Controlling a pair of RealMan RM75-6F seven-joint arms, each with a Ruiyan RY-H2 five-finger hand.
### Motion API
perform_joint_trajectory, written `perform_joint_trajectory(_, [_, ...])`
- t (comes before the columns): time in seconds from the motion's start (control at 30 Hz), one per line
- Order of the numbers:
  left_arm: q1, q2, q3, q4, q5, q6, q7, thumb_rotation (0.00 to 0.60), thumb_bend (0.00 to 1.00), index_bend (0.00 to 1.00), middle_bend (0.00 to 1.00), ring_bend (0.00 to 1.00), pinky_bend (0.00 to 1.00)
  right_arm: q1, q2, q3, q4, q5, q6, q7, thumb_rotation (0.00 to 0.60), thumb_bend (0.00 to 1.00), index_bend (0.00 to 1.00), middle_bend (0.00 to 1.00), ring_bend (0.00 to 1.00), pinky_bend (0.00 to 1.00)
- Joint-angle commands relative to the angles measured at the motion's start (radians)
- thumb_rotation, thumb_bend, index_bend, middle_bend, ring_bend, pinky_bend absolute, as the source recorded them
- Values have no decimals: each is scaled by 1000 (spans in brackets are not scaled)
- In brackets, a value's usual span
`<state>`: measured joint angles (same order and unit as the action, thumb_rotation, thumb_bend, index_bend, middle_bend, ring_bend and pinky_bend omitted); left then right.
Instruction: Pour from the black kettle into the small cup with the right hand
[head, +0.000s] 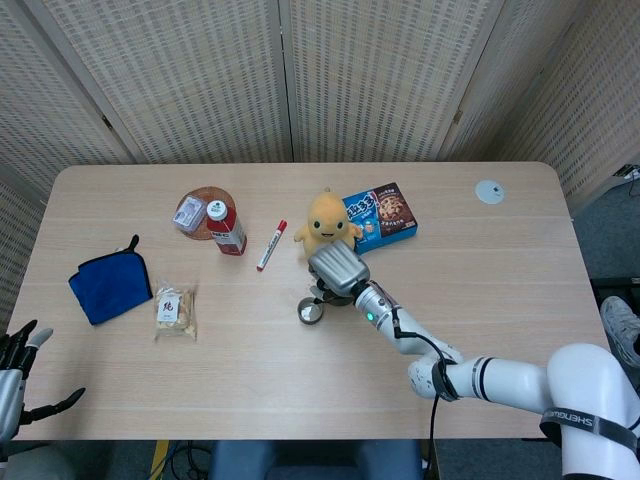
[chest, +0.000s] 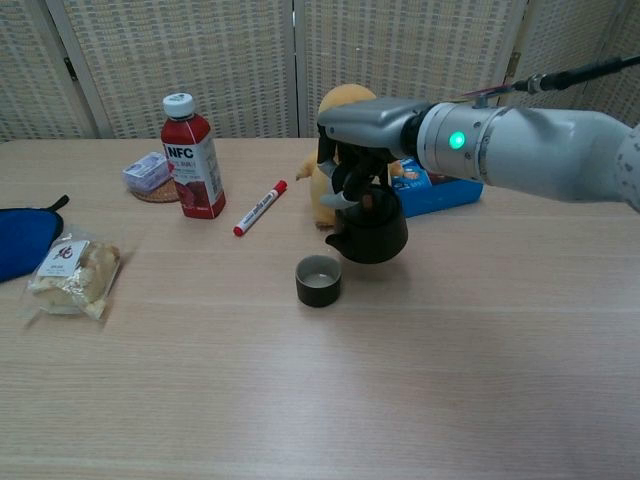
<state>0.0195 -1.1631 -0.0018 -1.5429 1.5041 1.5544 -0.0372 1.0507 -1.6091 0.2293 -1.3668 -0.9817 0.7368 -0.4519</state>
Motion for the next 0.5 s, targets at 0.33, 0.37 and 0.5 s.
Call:
perform_joint_trajectory(0.33, [7,-7,0,16,-4,0,-13,363,82,131,19,76,0,55,-31,-26,36,7,7,-83,519,350,866,1000,959,536])
perform_joint_trajectory(0.37, [7,-7,0,18,-4,0,-14,364,82,131,19,76,0,59,-32,-28,36,9,5,-88,519,350,866,1000,959,536])
perform_joint_trajectory(0.5, [9,-11,0,23,-4,2,-17,364,82,131,19,76,0,73,-40,-35,39,11,11,-113,521,351,866,1000,959,537])
